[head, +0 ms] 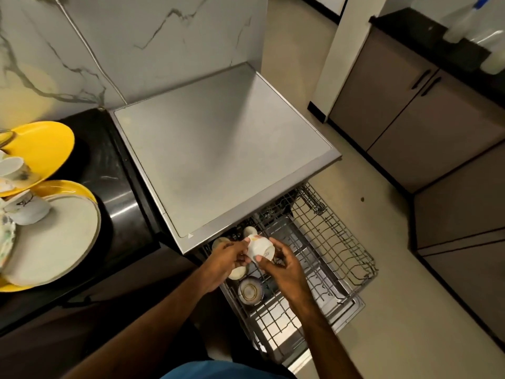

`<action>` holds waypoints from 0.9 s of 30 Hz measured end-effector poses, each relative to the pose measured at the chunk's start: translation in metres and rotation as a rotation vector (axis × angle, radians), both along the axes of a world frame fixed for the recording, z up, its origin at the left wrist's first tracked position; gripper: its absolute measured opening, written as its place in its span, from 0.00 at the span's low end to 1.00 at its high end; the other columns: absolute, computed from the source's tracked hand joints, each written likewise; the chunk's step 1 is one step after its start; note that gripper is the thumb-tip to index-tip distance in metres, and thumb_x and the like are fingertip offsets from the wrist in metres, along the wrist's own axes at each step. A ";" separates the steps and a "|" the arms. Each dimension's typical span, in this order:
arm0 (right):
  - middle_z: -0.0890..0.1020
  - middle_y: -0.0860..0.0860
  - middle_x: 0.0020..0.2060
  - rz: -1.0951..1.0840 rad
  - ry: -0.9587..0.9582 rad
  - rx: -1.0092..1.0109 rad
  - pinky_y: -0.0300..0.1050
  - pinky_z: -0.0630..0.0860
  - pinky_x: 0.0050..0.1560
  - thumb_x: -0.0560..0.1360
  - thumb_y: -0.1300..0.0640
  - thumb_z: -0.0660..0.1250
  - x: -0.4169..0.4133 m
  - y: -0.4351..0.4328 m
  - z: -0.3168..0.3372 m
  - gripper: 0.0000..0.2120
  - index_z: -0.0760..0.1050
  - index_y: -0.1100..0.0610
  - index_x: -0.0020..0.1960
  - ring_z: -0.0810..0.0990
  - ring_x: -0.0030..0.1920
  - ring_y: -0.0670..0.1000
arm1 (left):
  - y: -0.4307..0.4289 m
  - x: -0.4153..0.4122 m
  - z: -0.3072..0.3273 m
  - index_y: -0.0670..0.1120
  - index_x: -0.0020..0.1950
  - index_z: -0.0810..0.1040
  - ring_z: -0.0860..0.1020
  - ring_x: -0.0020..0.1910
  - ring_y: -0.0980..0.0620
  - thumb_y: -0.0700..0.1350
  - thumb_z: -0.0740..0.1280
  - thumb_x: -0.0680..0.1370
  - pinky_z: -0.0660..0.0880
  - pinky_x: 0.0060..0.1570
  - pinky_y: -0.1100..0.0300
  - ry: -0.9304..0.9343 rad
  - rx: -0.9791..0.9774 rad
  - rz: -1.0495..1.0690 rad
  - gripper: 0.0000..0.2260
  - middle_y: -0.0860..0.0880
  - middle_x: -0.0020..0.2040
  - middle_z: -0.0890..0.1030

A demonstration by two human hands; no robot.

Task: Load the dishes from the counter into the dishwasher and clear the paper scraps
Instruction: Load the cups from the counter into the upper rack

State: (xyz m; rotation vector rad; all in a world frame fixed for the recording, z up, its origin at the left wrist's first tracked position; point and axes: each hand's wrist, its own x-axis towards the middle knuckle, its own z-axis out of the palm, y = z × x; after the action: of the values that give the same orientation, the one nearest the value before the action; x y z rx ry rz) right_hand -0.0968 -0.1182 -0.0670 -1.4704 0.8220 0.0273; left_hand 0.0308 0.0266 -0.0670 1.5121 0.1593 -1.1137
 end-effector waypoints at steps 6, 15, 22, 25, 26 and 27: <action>0.78 0.41 0.63 0.208 0.055 -0.222 0.38 0.82 0.53 0.72 0.55 0.79 0.016 -0.023 -0.042 0.34 0.72 0.46 0.75 0.79 0.58 0.39 | 0.008 -0.006 -0.054 0.52 0.52 0.84 0.85 0.51 0.48 0.63 0.74 0.66 0.81 0.60 0.46 -0.050 0.298 -0.133 0.21 0.47 0.53 0.86; 0.78 0.51 0.64 0.571 0.266 -0.614 0.49 0.77 0.65 0.75 0.57 0.76 0.042 -0.039 -0.117 0.24 0.74 0.51 0.68 0.77 0.65 0.53 | -0.010 0.008 -0.049 0.44 0.77 0.67 0.69 0.73 0.42 0.49 0.64 0.82 0.70 0.70 0.51 -0.576 0.654 -0.789 0.24 0.42 0.77 0.67; 0.82 0.53 0.57 0.658 0.427 -0.725 0.42 0.80 0.56 0.78 0.54 0.73 0.065 -0.039 -0.169 0.15 0.78 0.55 0.63 0.82 0.55 0.51 | -0.015 0.016 -0.076 0.48 0.78 0.66 0.74 0.69 0.41 0.50 0.63 0.82 0.75 0.65 0.48 -0.645 0.722 -0.940 0.24 0.43 0.75 0.69; 0.82 0.53 0.56 0.667 0.451 -0.766 0.41 0.79 0.51 0.82 0.51 0.66 0.071 -0.042 -0.194 0.13 0.76 0.55 0.64 0.82 0.52 0.50 | -0.009 0.018 -0.092 0.49 0.77 0.67 0.76 0.66 0.42 0.51 0.64 0.82 0.77 0.61 0.49 -0.624 0.728 -0.968 0.24 0.44 0.73 0.72; 0.82 0.54 0.56 0.673 0.459 -0.738 0.41 0.77 0.49 0.83 0.50 0.63 0.074 -0.041 -0.197 0.13 0.75 0.54 0.65 0.81 0.51 0.50 | -0.007 0.019 -0.096 0.50 0.77 0.66 0.76 0.66 0.42 0.51 0.64 0.81 0.77 0.62 0.49 -0.607 0.728 -0.967 0.24 0.44 0.73 0.72; 0.82 0.54 0.56 0.664 0.461 -0.704 0.42 0.77 0.49 0.84 0.49 0.61 0.075 -0.042 -0.205 0.13 0.75 0.53 0.65 0.81 0.51 0.51 | -0.005 0.019 -0.099 0.50 0.78 0.65 0.76 0.66 0.42 0.51 0.65 0.81 0.76 0.62 0.49 -0.601 0.722 -0.966 0.25 0.44 0.73 0.72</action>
State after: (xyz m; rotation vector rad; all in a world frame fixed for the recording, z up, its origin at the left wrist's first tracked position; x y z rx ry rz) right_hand -0.0217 -0.1606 -0.2723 -2.4134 0.6935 0.6524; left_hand 0.0503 0.0213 -0.1662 2.6445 -0.7336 -1.3209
